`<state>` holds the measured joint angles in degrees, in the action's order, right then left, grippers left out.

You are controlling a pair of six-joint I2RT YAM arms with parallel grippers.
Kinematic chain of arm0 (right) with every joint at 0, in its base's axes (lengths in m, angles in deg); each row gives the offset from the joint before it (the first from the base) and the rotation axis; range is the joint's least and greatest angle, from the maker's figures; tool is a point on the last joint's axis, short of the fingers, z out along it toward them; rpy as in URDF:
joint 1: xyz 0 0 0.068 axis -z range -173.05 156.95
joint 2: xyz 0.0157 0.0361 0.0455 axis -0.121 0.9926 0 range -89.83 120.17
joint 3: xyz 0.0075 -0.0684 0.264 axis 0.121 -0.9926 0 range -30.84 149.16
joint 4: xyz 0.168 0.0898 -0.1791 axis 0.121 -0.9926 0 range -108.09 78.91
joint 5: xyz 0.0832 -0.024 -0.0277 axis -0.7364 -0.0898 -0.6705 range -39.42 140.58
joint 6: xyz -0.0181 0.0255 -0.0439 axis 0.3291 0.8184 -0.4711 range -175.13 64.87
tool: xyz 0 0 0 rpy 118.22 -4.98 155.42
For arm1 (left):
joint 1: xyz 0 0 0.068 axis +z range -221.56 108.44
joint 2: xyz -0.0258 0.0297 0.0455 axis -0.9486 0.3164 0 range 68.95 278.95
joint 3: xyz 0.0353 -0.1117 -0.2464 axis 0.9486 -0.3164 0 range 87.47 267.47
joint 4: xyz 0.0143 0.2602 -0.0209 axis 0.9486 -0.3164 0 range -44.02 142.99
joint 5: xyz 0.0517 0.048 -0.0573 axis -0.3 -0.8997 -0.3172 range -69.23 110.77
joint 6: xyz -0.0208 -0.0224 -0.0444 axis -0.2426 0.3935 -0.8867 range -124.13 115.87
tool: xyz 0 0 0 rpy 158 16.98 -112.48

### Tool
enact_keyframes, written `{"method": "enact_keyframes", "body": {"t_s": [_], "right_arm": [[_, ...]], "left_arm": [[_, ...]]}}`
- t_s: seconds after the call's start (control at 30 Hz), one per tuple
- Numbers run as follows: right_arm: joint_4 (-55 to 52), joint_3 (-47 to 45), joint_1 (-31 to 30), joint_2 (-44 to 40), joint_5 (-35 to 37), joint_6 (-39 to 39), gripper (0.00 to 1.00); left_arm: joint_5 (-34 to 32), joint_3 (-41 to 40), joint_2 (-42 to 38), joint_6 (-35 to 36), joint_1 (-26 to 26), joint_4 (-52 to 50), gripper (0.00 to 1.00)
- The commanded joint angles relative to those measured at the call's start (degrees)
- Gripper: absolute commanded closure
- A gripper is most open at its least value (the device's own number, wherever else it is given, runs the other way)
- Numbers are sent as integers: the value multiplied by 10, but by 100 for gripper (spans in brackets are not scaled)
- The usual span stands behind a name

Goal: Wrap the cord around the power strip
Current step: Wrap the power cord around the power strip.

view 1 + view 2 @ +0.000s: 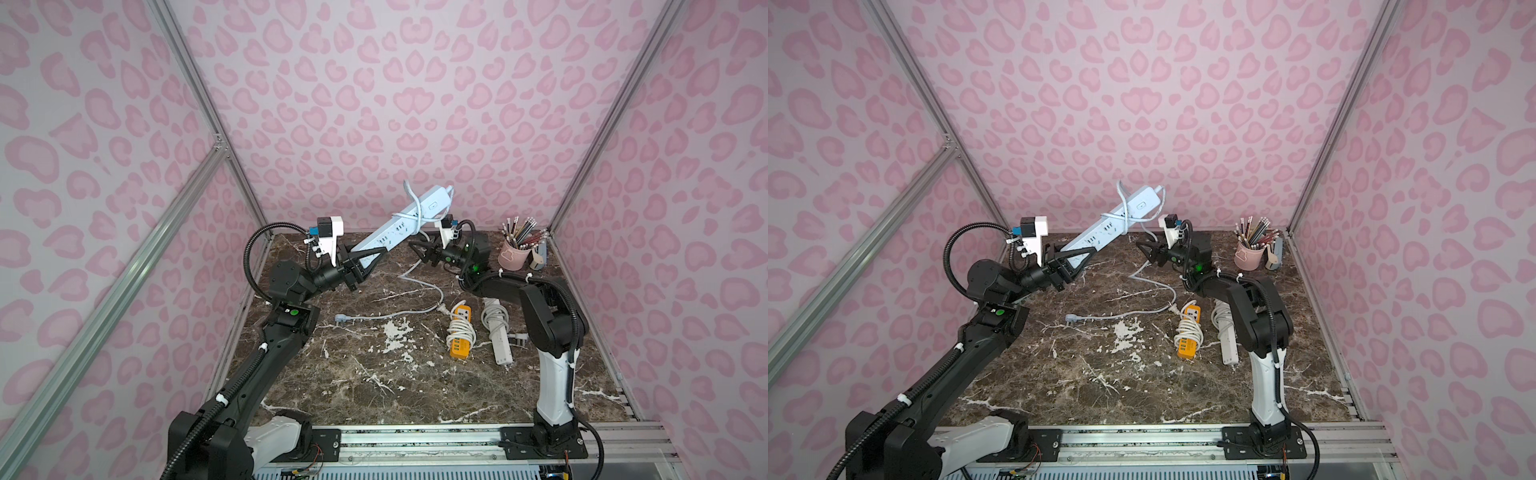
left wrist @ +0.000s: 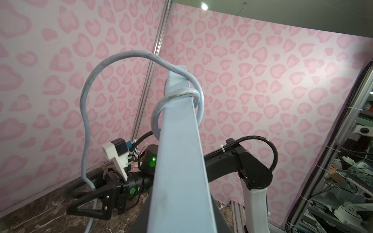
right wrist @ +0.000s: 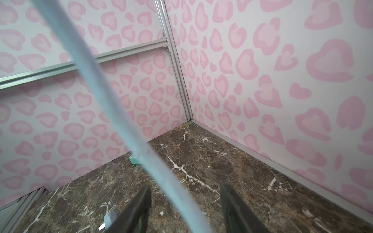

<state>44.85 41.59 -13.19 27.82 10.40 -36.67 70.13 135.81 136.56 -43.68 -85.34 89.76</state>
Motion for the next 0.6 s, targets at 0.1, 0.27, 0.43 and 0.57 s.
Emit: {"method": "enact_keyframes", "body": {"t_s": [0.1, 0.27, 0.43, 0.57], "right_arm": [[102, -69, -10, -55, 76, 41, 34], [75, -97, -33, -77, 95, 3, 33], [12, -63, -52, -55, 171, -25, 33], [-12, -18, -68, -21, 221, -39, 38]], "left_arm": [[-43, 8, -8, -11, 8, 36, 97], [-42, 11, -5, -14, 8, 38, 97], [-41, 12, -6, -33, 7, 54, 97], [-47, 11, -13, -34, 7, 51, 97]]}}
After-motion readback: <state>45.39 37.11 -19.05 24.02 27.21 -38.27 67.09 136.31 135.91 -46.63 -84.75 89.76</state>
